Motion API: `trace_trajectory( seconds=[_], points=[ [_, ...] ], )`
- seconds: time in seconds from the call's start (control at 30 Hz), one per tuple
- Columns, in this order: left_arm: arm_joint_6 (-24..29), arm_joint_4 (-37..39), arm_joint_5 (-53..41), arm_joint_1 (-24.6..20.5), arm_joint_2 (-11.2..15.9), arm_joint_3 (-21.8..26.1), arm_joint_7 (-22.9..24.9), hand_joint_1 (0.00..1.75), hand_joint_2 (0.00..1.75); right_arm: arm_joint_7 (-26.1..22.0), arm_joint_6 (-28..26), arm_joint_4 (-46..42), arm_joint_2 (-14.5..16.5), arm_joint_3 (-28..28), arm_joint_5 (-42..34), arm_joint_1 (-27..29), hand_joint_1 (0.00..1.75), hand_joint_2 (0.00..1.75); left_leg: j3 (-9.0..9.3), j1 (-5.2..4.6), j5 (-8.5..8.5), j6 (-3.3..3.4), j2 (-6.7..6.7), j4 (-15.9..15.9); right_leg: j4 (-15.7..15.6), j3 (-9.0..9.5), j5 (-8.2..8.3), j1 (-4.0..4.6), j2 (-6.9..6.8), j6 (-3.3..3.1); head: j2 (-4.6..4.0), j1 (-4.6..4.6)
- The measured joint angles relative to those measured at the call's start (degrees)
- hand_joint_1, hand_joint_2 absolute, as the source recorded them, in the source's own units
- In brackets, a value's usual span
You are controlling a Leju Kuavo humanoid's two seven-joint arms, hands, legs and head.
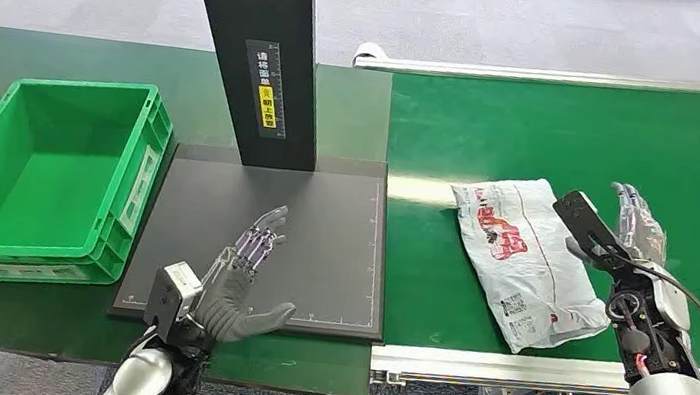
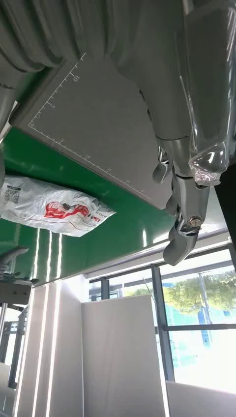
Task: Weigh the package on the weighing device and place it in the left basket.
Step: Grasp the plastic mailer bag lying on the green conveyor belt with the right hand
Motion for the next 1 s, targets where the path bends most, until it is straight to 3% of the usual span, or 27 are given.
trace_trajectory(
  seconds=[0.2, 0.27, 0.33, 0.43, 0.5, 0.6, 0.77, 0.97, 1.0],
  points=[
    [0.0, 0.1, 0.0, 0.0, 0.0, 0.0, -0.1, 0.0, 1.75, -2.5, -1.6, 0.9, 0.9, 0.1, -0.9, -0.5, 0.0, 1.75, 0.0, 0.0, 0.0, 0.0, 0.0, 0.0, 0.0, 0.0, 0.0, 0.0, 0.0, 0.0, 0.01, -0.01],
    [-0.2, 0.2, 0.0, -0.2, 0.0, -0.1, -0.2, 0.0, 1.75, -1.2, 0.1, 1.7, 1.3, 0.3, -0.7, -1.0, 0.0, 1.75, 0.0, 0.0, 0.0, 0.0, 0.0, 0.0, 0.0, 0.0, 0.0, 0.0, 0.0, 0.0, 0.01, 0.0],
    [-0.7, 0.8, 0.2, -0.7, 0.0, -0.3, -0.3, 0.0, 1.75, 4.1, 7.3, 3.3, 1.6, 1.1, 0.7, -2.3, 0.0, 1.75, 0.02, 0.0, 0.01, 0.0, 0.02, 0.0, 0.0, 0.01, 0.0, 0.0, 0.0, 0.0, 0.01, 0.0],
    [-1.9, 2.5, 0.5, -1.9, 0.1, -0.9, -1.1, 0.0, 1.75, 13.0, 24.5, 6.5, 1.8, 3.7, 3.6, -3.4, 0.0, 1.75, 0.02, -0.01, 0.04, 0.04, -0.02, 0.0, 0.0, 0.03, 0.01, -0.01, -0.03, 0.01, 0.0, 0.01],
    [-2.1, 3.8, 0.5, -2.4, 0.1, -1.0, -2.0, 0.0, 1.75, 14.0, 32.1, 7.6, 2.1, 5.5, 5.0, -3.6, 0.0, 1.75, 0.0, -0.01, 0.05, 0.05, -0.02, 0.0, 0.0, 0.02, 0.02, -0.01, -0.02, 0.02, 0.0, 0.01],
    [-2.1, 4.9, 0.4, -2.9, 0.1, -1.0, -2.5, 0.0, 1.75, 12.3, 40.3, 8.8, 2.4, 7.8, 6.0, -4.7, 0.0, 1.75, 0.01, 0.0, 0.04, 0.05, 0.01, 0.0, 0.0, -0.01, 0.02, 0.0, 0.01, 0.02, 0.0, 0.0],
    [-2.2, 6.9, 0.2, -4.6, 0.0, -1.0, -2.7, 0.0, 1.75, 2.9, 56.2, 9.8, 2.4, 11.9, 6.4, -7.5, 0.0, 1.75, 0.05, 0.02, 0.04, 0.05, 0.08, 0.0, 0.0, 0.0, 0.01, 0.02, 0.04, 0.01, 0.01, 0.02],
    [-2.1, 8.1, 0.2, -5.5, -0.2, -1.0, -2.8, 0.0, 1.75, -0.9, 58.9, 10.0, 2.4, 15.8, 6.4, -8.3, 0.0, 1.75, 0.11, 0.02, 0.04, 0.05, 0.17, 0.0, 0.0, 0.04, 0.02, 0.03, 0.11, 0.01, 0.01, 0.02],
    [-2.1, 8.2, 0.2, -5.5, -0.3, -1.0, -2.8, 0.0, 1.75, -1.0, 58.9, 10.0, 2.4, 16.2, 6.4, -8.3, 0.14, 1.75, 0.11, 0.02, 0.04, 0.05, 0.17, 0.0, 0.0, 0.04, 0.02, 0.03, 0.11, 0.01, 0.01, 0.02]
  ],
)
